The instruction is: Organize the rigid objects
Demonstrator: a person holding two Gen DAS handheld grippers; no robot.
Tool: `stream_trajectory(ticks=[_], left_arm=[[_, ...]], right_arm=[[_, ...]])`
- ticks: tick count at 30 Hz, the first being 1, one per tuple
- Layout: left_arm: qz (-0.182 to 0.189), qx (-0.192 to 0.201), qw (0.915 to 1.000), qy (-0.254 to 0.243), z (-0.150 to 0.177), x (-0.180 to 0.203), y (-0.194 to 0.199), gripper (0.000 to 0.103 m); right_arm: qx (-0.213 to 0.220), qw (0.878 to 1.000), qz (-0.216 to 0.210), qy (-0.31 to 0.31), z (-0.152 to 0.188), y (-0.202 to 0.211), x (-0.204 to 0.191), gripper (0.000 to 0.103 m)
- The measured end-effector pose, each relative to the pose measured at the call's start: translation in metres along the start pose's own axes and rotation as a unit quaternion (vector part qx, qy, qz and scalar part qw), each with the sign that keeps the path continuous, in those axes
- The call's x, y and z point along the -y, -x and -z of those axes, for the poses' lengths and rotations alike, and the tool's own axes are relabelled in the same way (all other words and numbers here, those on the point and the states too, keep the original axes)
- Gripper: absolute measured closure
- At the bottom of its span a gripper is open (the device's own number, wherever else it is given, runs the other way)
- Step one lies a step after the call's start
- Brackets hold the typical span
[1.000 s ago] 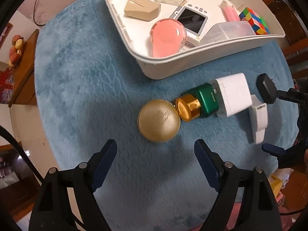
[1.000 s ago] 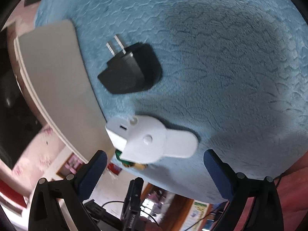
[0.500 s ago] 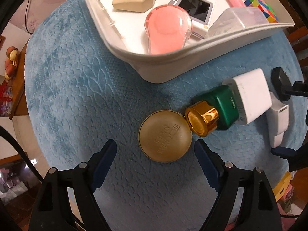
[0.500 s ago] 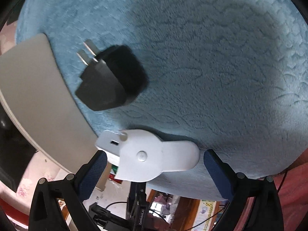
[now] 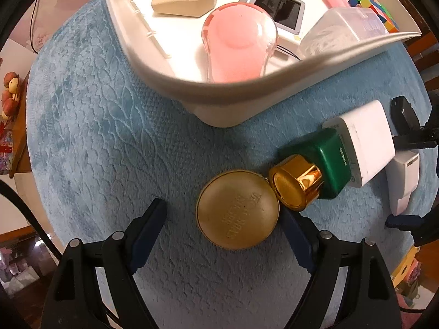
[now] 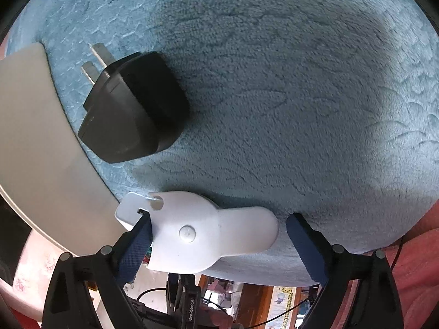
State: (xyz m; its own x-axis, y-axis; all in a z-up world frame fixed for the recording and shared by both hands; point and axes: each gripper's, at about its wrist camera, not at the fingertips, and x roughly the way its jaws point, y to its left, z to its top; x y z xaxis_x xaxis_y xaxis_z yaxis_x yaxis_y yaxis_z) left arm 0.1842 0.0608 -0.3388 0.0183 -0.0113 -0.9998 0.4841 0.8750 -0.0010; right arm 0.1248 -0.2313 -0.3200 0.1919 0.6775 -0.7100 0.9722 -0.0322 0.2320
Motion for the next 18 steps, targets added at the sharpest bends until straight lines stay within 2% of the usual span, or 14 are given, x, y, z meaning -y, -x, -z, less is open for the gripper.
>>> stream_trajectory(ticks=[8, 10, 13, 15, 17, 18], left_arm=[[0.005, 0.016, 0.9998, -0.008, -0.007, -0.002, 0.004, 0.019], [0.005, 0.02, 0.9998, -0.008, 0.0, -0.008, 0.007, 0.02], [0.006, 0.028, 0.9996, -0.007, 0.007, -0.01, 0.008, 0.026], [0.007, 0.033, 0.9994, -0.01, 0.009, -0.007, 0.011, 0.038], [0.006, 0.036, 0.9992, -0.014, 0.012, -0.005, 0.015, 0.044], [0.004, 0.035, 0.9993, -0.014, 0.013, -0.006, 0.016, 0.044]], right_arm=[[0.003, 1.0, 0.0, -0.009, 0.006, 0.0, 0.005, 0.009], [0.007, 1.0, 0.005, -0.004, 0.001, 0.001, 0.005, 0.013], [0.016, 1.0, 0.015, 0.009, 0.009, 0.002, 0.006, 0.021], [0.021, 1.0, 0.008, 0.016, 0.015, 0.004, 0.007, 0.021], [0.027, 0.999, 0.002, 0.021, 0.019, 0.005, 0.008, 0.022], [0.029, 0.999, 0.001, 0.024, 0.02, 0.005, 0.009, 0.022]])
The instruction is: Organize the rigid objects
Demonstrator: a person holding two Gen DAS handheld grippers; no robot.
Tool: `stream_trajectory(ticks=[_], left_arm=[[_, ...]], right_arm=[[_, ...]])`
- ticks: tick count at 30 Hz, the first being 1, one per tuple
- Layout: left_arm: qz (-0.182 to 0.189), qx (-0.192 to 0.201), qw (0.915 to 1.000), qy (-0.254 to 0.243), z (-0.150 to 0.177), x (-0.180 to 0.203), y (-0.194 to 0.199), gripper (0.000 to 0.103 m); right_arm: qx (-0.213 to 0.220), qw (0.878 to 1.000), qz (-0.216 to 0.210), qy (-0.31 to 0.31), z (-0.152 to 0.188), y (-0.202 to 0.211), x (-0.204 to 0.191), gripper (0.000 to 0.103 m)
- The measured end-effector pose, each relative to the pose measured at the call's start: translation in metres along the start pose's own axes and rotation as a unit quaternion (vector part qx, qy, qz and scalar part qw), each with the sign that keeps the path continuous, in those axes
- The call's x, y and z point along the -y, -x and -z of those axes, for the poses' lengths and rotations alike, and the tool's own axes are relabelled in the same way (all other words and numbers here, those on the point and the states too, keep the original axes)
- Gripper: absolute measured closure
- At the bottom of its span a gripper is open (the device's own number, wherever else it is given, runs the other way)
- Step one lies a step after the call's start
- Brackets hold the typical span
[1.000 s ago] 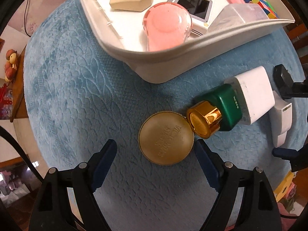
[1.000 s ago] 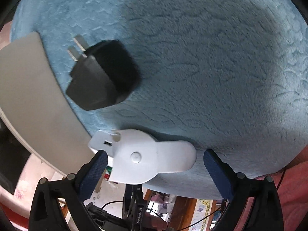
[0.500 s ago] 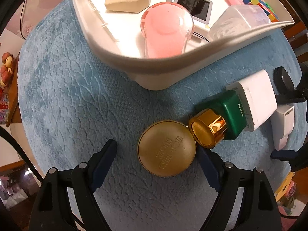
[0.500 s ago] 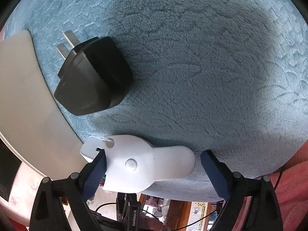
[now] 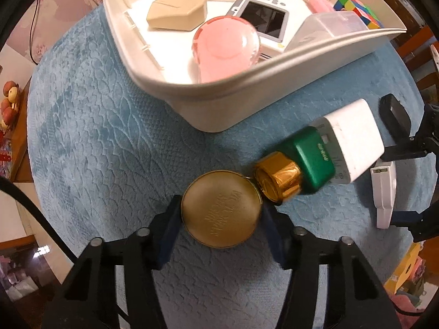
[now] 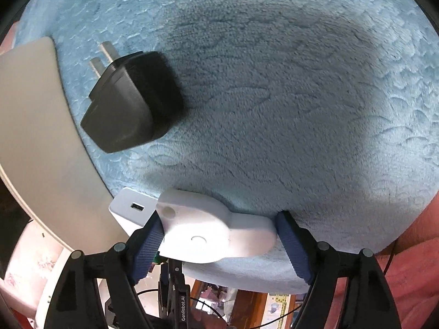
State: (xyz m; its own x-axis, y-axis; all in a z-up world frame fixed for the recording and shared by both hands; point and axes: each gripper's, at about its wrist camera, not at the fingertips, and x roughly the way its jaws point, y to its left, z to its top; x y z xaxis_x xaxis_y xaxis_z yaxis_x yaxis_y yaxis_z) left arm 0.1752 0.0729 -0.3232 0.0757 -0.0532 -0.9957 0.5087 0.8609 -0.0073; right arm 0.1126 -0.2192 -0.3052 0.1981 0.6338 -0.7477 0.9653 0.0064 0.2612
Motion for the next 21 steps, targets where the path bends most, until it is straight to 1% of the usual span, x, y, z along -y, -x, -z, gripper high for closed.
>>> stream_trajectory(ticks=[4, 7, 11, 17, 21], left_arm=[[0.002, -0.003, 0.9999, 0.011, 0.0, -0.001, 0.001, 0.044], [0.007, -0.007, 0.9997, 0.024, 0.007, -0.006, 0.004, 0.044], [0.006, -0.015, 0.9993, 0.033, 0.024, -0.014, 0.003, 0.044], [-0.004, -0.04, 0.9984, 0.041, 0.047, -0.012, 0.004, 0.044], [-0.009, -0.056, 0.9972, 0.048, 0.062, -0.009, 0.005, 0.044]], right_arm=[[0.008, 1.0, 0.013, 0.016, 0.014, -0.002, -0.001, 0.022], [0.009, 0.999, 0.026, 0.025, 0.025, -0.008, -0.003, 0.022], [0.002, 0.999, 0.038, 0.033, 0.038, -0.015, 0.001, 0.022], [-0.008, 0.998, 0.054, 0.039, 0.055, -0.02, 0.017, 0.022], [-0.013, 0.996, 0.067, 0.05, 0.06, -0.02, 0.022, 0.022]])
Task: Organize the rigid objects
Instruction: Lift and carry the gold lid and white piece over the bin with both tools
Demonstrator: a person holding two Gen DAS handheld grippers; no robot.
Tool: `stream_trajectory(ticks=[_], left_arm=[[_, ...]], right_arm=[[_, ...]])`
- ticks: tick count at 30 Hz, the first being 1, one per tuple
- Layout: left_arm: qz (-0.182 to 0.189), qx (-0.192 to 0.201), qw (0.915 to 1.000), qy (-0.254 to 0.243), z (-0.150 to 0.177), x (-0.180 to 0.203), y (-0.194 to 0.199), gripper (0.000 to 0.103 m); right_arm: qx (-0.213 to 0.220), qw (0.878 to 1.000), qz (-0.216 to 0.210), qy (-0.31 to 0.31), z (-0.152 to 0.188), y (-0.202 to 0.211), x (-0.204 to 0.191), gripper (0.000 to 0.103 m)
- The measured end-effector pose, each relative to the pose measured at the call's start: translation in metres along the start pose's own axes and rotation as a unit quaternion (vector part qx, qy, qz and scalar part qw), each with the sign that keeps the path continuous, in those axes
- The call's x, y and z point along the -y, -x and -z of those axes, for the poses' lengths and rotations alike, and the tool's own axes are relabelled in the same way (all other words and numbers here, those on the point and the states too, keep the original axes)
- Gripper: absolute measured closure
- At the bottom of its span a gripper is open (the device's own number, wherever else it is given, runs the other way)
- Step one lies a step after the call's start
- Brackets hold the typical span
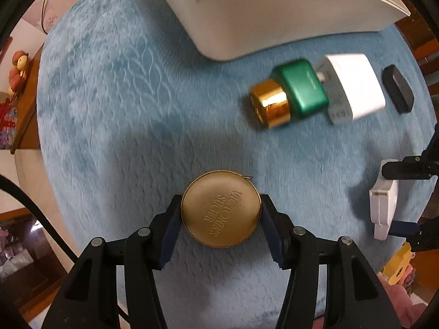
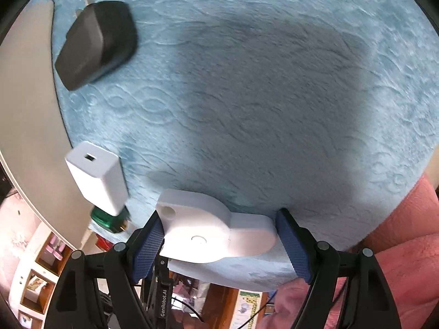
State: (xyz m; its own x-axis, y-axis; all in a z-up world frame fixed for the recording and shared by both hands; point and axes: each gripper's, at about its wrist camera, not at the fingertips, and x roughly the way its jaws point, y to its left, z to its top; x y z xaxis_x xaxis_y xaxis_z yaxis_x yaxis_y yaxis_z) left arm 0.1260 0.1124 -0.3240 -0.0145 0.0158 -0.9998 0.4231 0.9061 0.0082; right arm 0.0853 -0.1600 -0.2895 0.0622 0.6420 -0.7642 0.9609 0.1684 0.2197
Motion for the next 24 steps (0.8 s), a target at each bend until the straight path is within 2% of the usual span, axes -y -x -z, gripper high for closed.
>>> stream_trajectory(ticks=[3, 6, 13, 17, 24], left_arm=[[0.001, -0.01, 0.9998, 0.017, 0.017, 0.003, 0.0, 0.044], [0.02, -0.023, 0.9988, 0.04, 0.037, 0.002, 0.001, 0.044], [0.029, -0.027, 0.9957, 0.084, 0.082, 0.0, 0.012, 0.044], [0.03, -0.012, 0.9945, 0.1, 0.104, 0.0, 0.031, 0.044], [0.015, 0.026, 0.9936, 0.109, 0.106, 0.009, 0.075, 0.044]], right_arm=[[0.001, 1.0, 0.011, 0.018, 0.006, 0.002, 0.0, 0.022], [0.002, 0.999, 0.012, 0.031, 0.013, -0.001, 0.01, 0.022], [-0.002, 0.996, 0.032, 0.079, 0.014, 0.014, 0.012, 0.022], [-0.009, 0.994, 0.037, 0.099, 0.017, 0.021, 0.005, 0.022], [-0.025, 0.988, 0.038, 0.146, 0.011, 0.043, -0.004, 0.022]])
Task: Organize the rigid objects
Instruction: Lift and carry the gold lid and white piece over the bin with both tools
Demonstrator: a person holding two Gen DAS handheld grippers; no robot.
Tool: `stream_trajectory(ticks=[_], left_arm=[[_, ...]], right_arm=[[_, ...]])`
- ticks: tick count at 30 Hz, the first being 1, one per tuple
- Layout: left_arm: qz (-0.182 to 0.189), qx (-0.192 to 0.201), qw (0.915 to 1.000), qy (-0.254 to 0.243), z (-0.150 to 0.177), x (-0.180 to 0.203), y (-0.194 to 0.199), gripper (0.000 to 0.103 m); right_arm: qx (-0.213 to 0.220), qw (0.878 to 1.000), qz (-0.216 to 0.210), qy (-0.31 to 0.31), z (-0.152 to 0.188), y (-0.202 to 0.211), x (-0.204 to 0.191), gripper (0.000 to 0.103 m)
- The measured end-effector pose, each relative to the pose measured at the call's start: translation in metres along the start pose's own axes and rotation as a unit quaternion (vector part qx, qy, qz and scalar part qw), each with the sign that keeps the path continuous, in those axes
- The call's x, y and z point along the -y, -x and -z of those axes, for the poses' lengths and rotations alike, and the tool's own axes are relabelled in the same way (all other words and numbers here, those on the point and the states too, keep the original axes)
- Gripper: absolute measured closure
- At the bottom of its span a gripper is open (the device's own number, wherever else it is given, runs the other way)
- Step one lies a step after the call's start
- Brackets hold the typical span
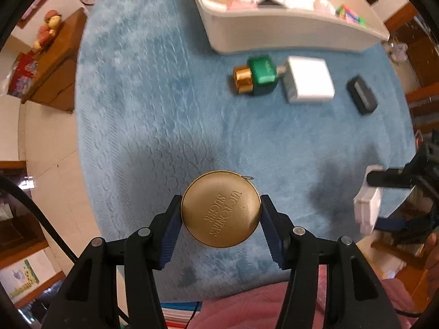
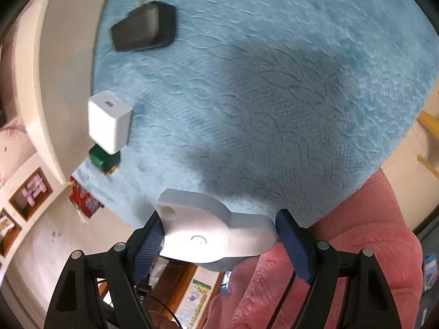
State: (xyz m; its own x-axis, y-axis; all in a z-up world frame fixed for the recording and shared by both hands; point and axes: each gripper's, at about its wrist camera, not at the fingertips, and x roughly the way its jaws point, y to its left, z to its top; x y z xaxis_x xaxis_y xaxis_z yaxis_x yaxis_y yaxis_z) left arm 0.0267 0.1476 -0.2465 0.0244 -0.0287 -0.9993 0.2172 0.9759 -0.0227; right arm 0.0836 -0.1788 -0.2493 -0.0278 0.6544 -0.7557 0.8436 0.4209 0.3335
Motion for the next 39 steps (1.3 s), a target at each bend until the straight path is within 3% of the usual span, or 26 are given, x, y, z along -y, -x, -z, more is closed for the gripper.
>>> stream_trajectory(ticks=[3, 10, 28, 39], left_arm=[[0.0, 0.018, 0.9998, 0.01, 0.0, 0.006, 0.021, 0.044], [0.0, 0.05, 0.9986, 0.019, -0.069, 0.048, 0.044, 0.044], [-0.031, 0.156, 0.987, 0.021, -0.139, 0.089, 0.111, 0.044], [-0.05, 0.194, 0.9785, 0.048, -0.192, 0.099, 0.119, 0.044]], right_arm=[[0.006, 0.999, 0.003, 0.036, 0.0, 0.012, -0.016, 0.022], [0.023, 0.993, -0.012, 0.113, -0.003, 0.045, -0.048, 0.022], [0.092, 0.964, -0.043, 0.247, -0.031, 0.15, -0.111, 0.022], [0.114, 0.948, -0.06, 0.292, -0.063, 0.166, -0.146, 0.022]])
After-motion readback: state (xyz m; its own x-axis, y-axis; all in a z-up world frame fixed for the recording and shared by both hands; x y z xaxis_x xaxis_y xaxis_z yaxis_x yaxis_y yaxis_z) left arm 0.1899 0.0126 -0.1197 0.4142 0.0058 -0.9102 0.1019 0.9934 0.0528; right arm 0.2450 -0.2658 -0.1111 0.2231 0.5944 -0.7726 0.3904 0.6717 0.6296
